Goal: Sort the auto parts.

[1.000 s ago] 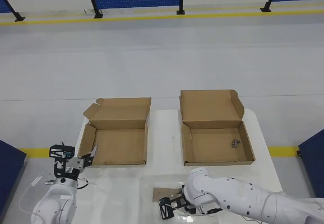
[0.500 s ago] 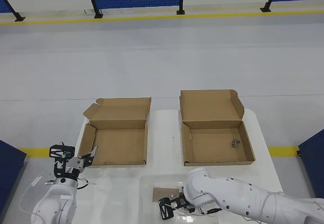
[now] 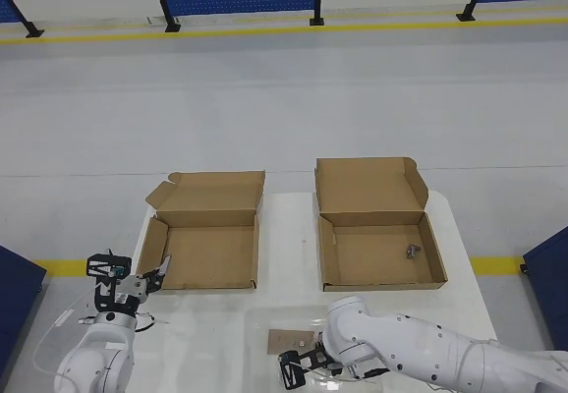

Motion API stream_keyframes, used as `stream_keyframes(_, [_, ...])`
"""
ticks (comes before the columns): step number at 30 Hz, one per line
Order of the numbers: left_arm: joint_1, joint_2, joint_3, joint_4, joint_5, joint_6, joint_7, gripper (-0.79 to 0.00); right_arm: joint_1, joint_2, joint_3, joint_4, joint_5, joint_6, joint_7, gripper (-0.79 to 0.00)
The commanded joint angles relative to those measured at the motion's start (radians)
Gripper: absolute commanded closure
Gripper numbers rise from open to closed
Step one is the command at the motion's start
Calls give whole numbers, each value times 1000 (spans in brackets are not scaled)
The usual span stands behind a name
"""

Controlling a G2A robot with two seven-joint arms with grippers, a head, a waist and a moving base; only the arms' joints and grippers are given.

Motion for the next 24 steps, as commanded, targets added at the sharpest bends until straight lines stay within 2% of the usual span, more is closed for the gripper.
stream_keyframes(1, [0,0,0,0,0,0,0,-785,-1,-1,0,2,2,0,0,-6])
stream_keyframes(10, [0,0,0,0,0,0,0,-785,6,3,0,-9,15,9,9,0])
stream_keyframes(24, [0,0,0,0,0,0,0,-785,50,29,0,-49,120,37,37,0])
